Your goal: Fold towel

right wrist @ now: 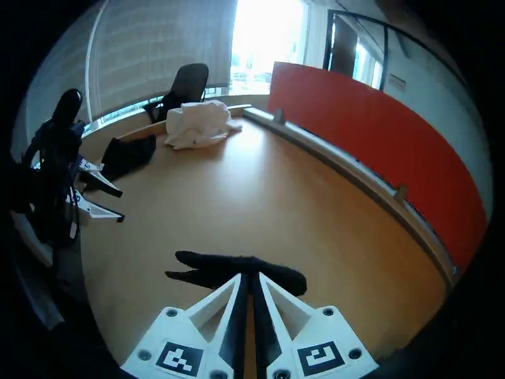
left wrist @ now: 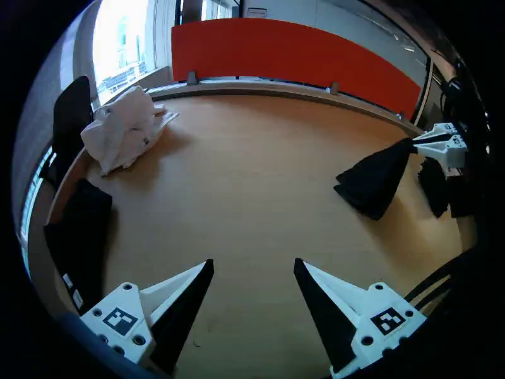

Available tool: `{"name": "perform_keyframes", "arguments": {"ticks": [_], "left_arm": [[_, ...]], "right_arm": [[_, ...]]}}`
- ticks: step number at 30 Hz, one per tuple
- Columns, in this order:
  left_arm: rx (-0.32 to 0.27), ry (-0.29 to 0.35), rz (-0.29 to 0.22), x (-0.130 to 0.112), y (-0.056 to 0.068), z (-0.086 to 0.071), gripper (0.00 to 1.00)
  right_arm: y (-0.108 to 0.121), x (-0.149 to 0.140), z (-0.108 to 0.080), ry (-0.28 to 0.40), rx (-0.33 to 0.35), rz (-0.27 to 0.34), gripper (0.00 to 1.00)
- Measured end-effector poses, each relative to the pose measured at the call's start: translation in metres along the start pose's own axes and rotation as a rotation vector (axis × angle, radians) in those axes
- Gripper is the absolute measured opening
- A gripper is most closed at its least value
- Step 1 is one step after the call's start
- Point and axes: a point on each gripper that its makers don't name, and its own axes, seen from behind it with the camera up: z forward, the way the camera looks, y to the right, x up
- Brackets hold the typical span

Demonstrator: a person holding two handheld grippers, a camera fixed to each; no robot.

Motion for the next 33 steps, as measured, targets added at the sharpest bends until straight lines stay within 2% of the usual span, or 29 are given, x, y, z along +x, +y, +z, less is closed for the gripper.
{"name": "perform_keyframes", "arguments": {"ticks": [5, 11, 23, 33], "left_arm": [[-0.002, 0.007, -0.003, 0.002, 0.000, -0.001, 0.94], [-0.006, 0.013, -0.003, 0.004, 0.003, -0.002, 0.94], [-0.012, 0.021, 0.001, 0.008, 0.004, -0.002, 0.94], [-0.017, 0.020, 0.010, 0.011, 0.006, -0.001, 0.94]], "right_arm": [[0.005, 0.025, -0.008, 0.038, -0.005, -0.016, 0.05], [0.011, 0.034, -0.014, 0.051, -0.013, -0.018, 0.05], [0.024, 0.039, -0.031, 0.067, -0.028, 0.015, 0.05], [0.050, 0.028, -0.053, 0.057, -0.047, 0.041, 0.05]]}}
